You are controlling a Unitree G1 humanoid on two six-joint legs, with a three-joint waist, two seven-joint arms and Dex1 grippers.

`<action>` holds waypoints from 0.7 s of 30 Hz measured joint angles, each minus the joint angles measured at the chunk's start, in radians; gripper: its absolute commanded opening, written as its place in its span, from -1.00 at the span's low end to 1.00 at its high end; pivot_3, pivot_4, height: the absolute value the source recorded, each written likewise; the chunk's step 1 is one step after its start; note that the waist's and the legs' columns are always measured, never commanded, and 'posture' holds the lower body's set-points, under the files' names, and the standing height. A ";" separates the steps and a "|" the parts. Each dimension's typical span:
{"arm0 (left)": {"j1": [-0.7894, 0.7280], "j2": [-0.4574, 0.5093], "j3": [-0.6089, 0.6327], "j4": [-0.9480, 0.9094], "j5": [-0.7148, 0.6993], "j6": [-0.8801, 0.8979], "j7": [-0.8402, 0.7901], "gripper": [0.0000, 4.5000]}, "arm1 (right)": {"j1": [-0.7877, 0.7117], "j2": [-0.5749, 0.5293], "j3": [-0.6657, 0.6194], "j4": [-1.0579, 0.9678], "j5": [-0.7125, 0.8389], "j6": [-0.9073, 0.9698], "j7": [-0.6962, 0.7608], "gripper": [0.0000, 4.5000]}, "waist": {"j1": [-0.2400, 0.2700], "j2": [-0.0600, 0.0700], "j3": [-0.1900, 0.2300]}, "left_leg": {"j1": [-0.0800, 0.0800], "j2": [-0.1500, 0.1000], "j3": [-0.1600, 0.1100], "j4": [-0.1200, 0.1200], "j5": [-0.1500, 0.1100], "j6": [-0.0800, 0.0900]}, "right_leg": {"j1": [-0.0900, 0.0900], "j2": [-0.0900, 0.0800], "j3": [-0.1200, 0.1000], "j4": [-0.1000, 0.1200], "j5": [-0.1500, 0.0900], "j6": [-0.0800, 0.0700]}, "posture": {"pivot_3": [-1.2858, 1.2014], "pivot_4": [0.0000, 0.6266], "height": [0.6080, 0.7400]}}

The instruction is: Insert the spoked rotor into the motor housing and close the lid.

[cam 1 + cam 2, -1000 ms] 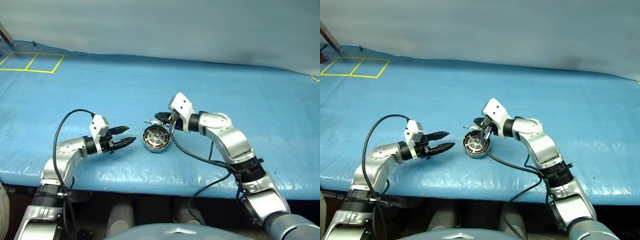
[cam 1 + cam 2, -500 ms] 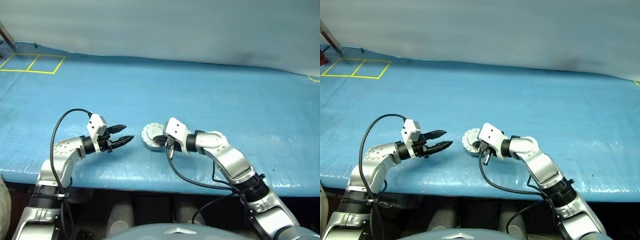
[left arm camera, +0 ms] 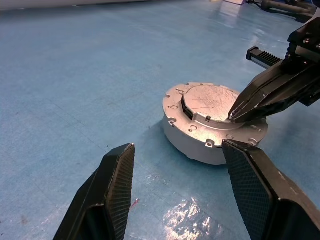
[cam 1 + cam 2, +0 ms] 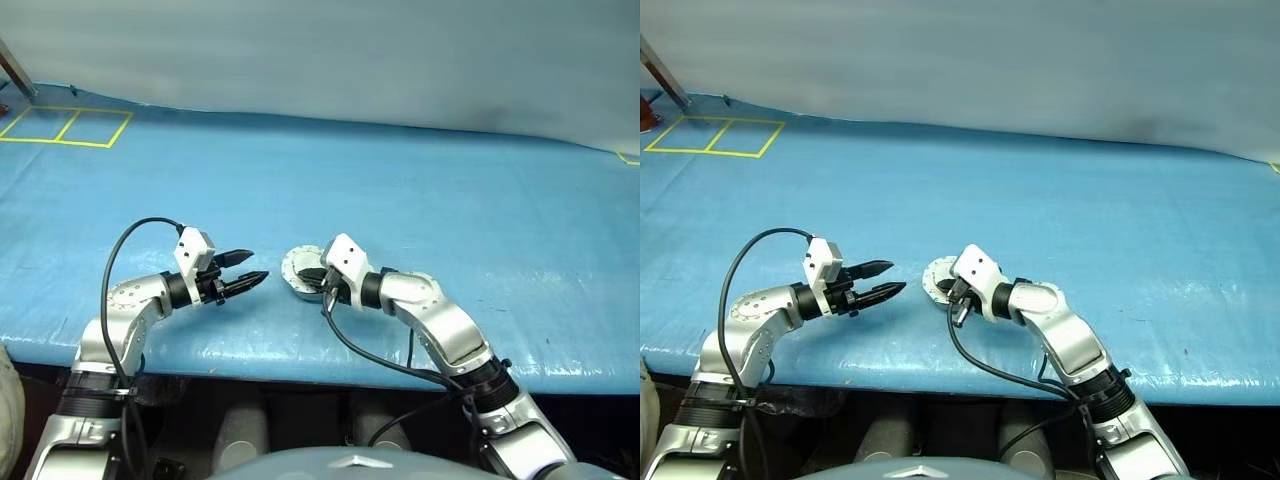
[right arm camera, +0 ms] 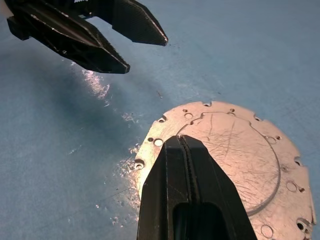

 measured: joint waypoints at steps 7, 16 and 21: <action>-0.001 -0.006 -0.010 0.000 -0.001 0.000 0.003 0.35 | 0.001 0.055 -0.076 -0.019 0.060 0.006 -0.045 -0.31 | -0.001 0.000 0.000 | 0.000 0.000 0.000 -0.002 0.000 0.000 | -0.001 0.000 0.000 0.000 0.001 -0.002 | 0.03 -0.52 1.00; -0.007 -0.006 -0.014 0.000 -0.001 0.002 0.003 0.35 | 0.016 0.108 -0.088 0.009 0.077 0.046 -0.131 0.71 | -0.001 0.001 0.000 | -0.001 0.000 0.000 -0.001 0.000 0.000 | -0.001 0.000 0.000 0.000 0.001 -0.002 | 0.03 -0.52 1.00; -0.007 -0.005 -0.014 0.000 -0.001 0.013 0.002 0.35 | 0.033 0.113 -0.079 0.016 0.073 0.047 -0.153 0.71 | -0.001 0.001 0.000 | -0.001 0.000 0.000 -0.002 0.000 0.000 | -0.001 0.000 0.000 0.000 0.001 -0.002 | 0.03 -0.52 1.00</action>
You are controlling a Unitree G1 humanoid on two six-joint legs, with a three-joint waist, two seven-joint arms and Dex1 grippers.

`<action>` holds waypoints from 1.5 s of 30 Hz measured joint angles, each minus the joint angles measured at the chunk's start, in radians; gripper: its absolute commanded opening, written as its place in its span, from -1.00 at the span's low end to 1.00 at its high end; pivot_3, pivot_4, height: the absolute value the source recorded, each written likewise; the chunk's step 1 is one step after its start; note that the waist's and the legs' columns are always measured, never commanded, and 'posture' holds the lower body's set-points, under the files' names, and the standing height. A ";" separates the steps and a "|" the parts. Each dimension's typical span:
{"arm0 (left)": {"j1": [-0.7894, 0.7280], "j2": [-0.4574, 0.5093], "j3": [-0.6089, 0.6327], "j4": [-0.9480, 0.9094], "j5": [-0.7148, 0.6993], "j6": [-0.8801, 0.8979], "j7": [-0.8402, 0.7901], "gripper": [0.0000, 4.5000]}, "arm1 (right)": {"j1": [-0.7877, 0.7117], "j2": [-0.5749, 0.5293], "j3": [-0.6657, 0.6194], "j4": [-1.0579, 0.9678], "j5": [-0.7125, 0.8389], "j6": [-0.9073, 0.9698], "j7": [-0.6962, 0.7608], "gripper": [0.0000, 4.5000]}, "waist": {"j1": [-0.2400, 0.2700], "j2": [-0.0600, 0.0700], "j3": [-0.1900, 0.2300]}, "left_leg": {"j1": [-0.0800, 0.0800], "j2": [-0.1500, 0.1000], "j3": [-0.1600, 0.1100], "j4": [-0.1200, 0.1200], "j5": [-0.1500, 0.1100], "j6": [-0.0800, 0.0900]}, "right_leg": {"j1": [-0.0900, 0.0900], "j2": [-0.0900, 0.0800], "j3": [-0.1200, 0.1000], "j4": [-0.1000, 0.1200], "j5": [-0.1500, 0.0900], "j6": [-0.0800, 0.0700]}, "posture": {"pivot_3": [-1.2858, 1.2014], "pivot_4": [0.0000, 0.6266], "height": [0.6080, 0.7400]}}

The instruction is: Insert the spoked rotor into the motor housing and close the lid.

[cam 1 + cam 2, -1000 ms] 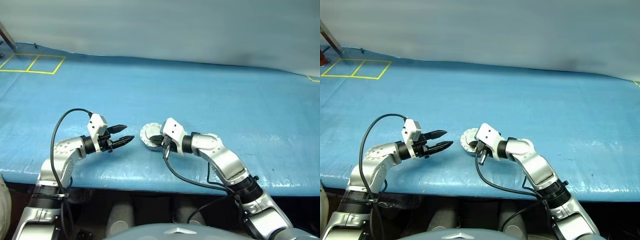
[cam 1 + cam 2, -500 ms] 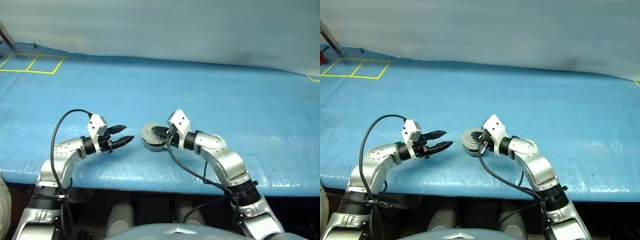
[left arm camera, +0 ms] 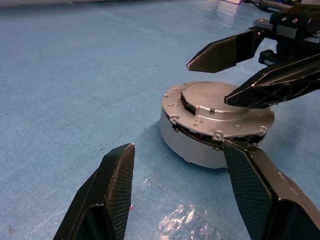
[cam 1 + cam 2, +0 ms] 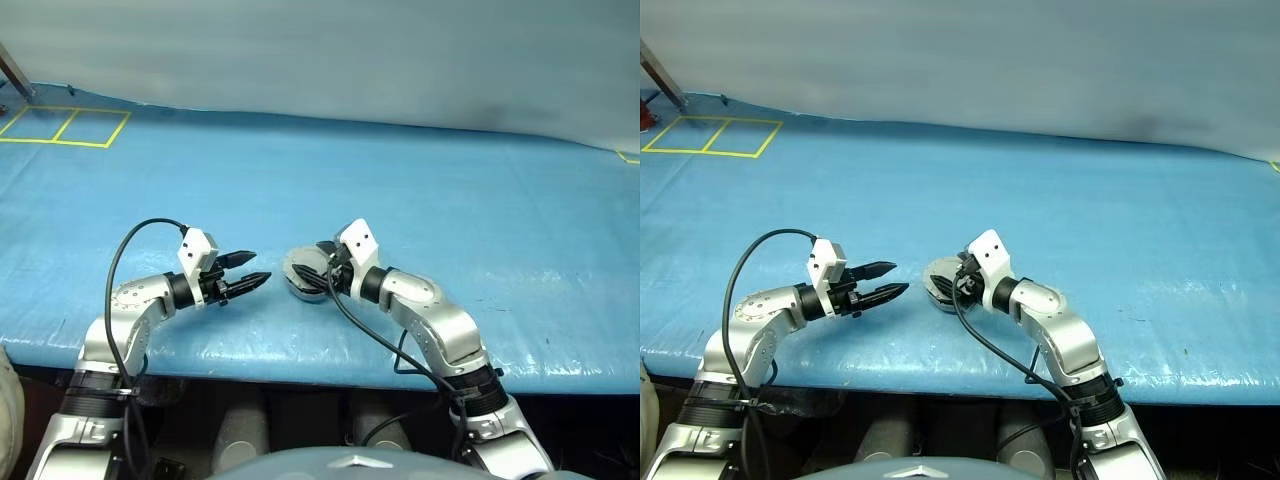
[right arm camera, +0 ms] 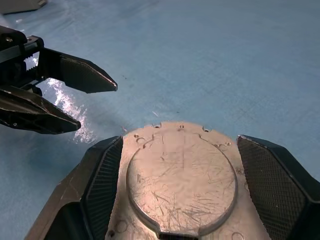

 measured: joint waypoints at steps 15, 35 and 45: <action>-0.008 -0.005 0.000 0.002 -0.002 -0.034 -0.057 0.35 | 0.015 -0.006 0.029 0.035 -0.034 -0.041 -0.001 0.44 | -0.001 0.000 0.000 | 0.000 0.000 0.000 0.000 0.000 0.000 | 0.000 0.000 0.000 0.000 0.000 0.000 | 0.03 -0.52 1.00; -0.020 -0.010 -0.005 0.016 0.002 -0.105 -0.122 0.35 | -0.028 -0.091 0.064 0.042 -0.071 -0.062 0.073 0.35 | 0.000 0.001 0.002 | -0.001 0.000 0.000 0.000 0.000 0.000 | -0.001 0.000 0.000 -0.001 0.000 0.000 | 0.03 -0.52 1.00; -0.011 -0.009 -0.011 0.016 0.004 -0.111 -0.129 0.35 | -0.030 -0.054 0.067 0.080 -0.102 -0.090 0.046 0.35 | -0.006 0.001 0.002 | 0.001 0.000 -0.001 0.001 0.000 0.000 | 0.001 0.000 0.000 0.000 -0.002 0.003 | 0.03 -0.52 1.00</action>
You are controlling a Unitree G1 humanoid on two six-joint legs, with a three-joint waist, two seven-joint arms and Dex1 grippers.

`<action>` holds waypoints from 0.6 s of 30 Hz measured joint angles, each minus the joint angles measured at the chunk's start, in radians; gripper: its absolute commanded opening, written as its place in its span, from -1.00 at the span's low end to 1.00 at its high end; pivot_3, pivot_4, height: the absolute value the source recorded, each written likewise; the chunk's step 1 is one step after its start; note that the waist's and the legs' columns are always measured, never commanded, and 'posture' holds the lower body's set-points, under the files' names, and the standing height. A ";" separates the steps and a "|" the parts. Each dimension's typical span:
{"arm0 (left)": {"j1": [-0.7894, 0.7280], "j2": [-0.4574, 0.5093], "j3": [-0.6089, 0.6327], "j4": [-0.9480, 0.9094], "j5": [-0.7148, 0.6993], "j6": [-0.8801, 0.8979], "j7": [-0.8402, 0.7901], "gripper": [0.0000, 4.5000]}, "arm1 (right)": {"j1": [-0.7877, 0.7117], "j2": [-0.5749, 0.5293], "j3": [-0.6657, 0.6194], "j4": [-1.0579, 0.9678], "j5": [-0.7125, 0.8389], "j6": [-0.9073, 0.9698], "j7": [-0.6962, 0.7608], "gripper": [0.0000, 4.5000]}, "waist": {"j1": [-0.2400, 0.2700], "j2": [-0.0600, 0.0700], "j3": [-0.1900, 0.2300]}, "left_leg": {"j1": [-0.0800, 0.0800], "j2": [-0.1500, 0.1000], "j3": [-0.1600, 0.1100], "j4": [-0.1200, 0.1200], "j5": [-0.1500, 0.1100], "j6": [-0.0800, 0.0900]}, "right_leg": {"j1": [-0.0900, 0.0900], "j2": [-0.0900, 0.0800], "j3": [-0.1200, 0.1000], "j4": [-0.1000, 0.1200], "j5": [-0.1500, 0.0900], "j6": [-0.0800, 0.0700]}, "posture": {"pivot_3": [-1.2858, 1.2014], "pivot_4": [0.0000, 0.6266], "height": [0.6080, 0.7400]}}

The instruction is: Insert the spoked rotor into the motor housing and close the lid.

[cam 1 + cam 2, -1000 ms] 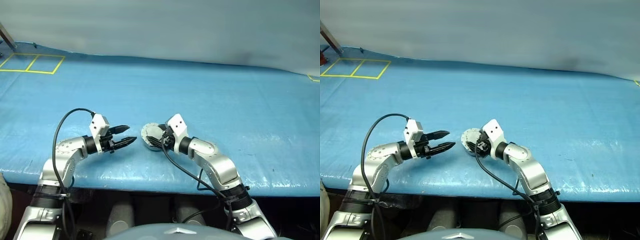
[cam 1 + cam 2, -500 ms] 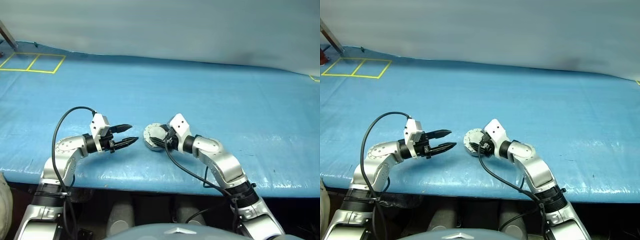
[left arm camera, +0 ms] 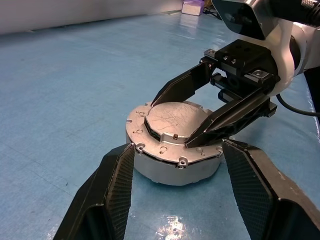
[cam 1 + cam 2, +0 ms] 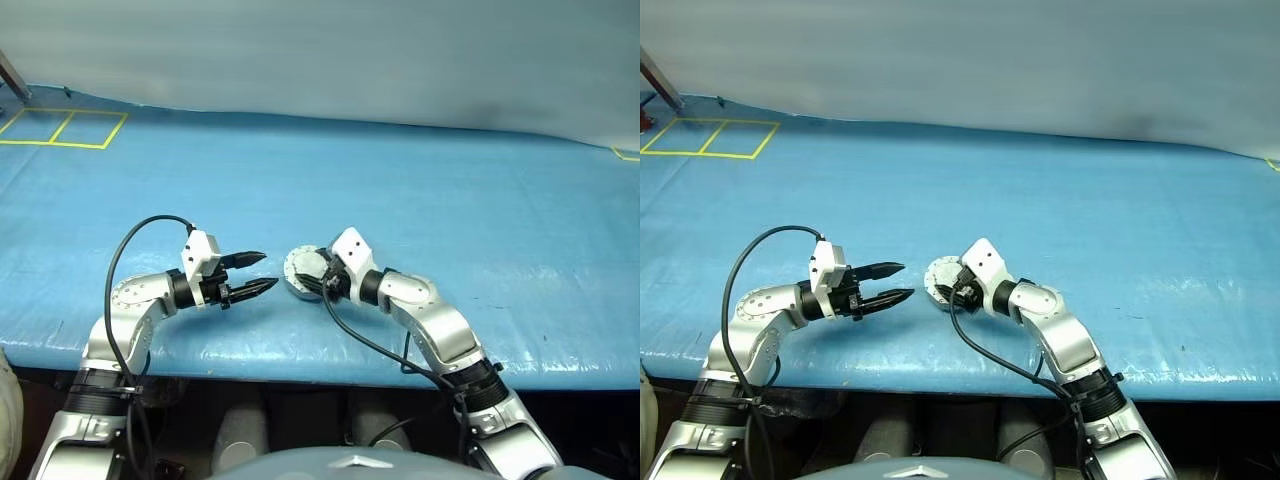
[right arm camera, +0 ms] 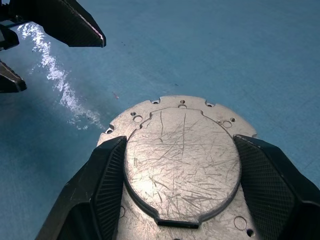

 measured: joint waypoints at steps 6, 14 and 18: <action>0.000 0.000 0.000 0.000 0.000 -0.001 0.000 0.35 | -0.004 -0.014 0.026 0.003 -0.027 -0.020 0.001 0.35 | -0.001 0.000 0.000 | 0.000 0.000 0.000 0.000 0.000 0.000 | 0.000 0.000 0.000 0.000 0.000 0.000 | 0.03 -0.52 1.00; -0.014 -0.013 -0.002 0.012 0.004 0.005 0.024 0.18 | -0.014 -0.031 0.047 0.014 -0.053 -0.041 0.008 0.35 | 0.000 0.000 0.000 | 0.002 0.000 0.000 0.000 0.000 0.000 | 0.001 0.000 0.000 0.000 0.000 0.000 | 0.03 -0.52 1.00; -0.052 -0.056 -0.003 0.039 0.004 0.010 0.056 -0.35 | -0.015 -0.032 0.047 0.015 -0.054 -0.041 0.009 0.35 | 0.000 0.000 0.000 | 0.003 0.000 0.000 0.000 0.000 0.000 | 0.002 0.000 0.000 0.000 0.000 0.001 | 0.03 -0.52 1.00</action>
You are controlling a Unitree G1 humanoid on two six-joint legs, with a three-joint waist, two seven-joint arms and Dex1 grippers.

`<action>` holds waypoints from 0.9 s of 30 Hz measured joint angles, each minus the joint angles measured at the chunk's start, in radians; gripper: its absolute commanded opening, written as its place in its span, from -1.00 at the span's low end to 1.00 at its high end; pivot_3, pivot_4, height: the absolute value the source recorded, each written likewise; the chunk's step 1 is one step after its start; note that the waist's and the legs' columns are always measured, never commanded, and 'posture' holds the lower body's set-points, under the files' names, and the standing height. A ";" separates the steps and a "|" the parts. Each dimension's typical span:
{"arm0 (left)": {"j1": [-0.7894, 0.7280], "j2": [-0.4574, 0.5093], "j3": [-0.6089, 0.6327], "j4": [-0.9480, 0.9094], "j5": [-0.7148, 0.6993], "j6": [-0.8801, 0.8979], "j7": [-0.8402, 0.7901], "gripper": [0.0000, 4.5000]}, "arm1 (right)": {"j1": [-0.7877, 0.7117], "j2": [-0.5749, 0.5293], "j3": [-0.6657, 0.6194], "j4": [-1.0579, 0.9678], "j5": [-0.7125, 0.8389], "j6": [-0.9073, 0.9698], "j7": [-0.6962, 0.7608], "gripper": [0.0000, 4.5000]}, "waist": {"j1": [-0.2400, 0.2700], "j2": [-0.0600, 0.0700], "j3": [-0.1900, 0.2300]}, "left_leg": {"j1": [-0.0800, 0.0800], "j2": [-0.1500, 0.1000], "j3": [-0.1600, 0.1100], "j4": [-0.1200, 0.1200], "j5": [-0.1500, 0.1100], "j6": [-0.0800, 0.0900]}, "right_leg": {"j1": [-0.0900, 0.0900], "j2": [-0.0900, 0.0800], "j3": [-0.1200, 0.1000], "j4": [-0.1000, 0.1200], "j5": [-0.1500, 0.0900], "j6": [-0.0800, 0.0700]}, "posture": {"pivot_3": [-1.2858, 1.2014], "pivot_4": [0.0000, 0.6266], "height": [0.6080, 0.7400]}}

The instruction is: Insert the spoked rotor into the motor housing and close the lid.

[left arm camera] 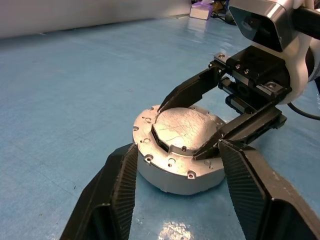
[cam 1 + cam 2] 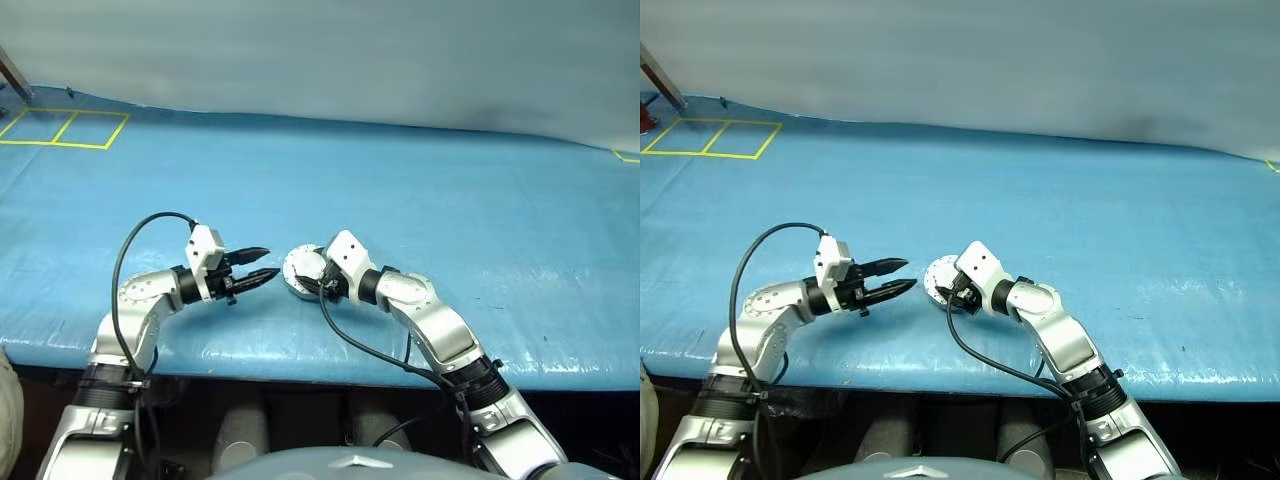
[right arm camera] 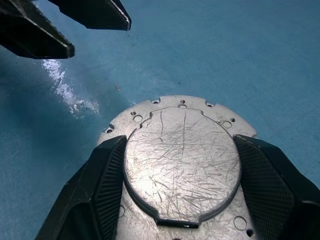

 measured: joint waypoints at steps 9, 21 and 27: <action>-0.077 -0.046 -0.073 0.109 0.048 -0.032 -0.012 -0.99 | 0.000 -0.003 0.004 -0.010 -0.007 0.000 0.001 0.35 | 0.003 0.000 0.000 | 0.000 0.000 0.000 0.000 0.000 0.000 | 0.001 0.000 0.000 0.000 0.000 -0.001 | 0.03 -0.52 1.00; -0.088 -0.043 -0.121 0.169 0.152 -0.082 0.010 -0.99 | 0.010 -0.004 0.004 -0.023 -0.016 0.001 -0.011 0.35 | 0.006 0.000 0.000 | 0.000 0.000 0.000 0.000 0.000 0.000 | 0.001 0.000 0.000 0.000 0.000 0.000 | 0.03 -0.52 1.00; -0.078 -0.061 -0.115 0.169 0.148 -0.087 0.037 -0.99 | 0.009 0.003 -0.001 -0.021 -0.016 0.010 -0.013 0.35 | 0.006 0.000 0.000 | 0.000 0.000 -0.001 0.000 0.000 0.000 | 0.000 0.000 0.000 0.000 0.000 0.000 | 0.03 -0.52 1.00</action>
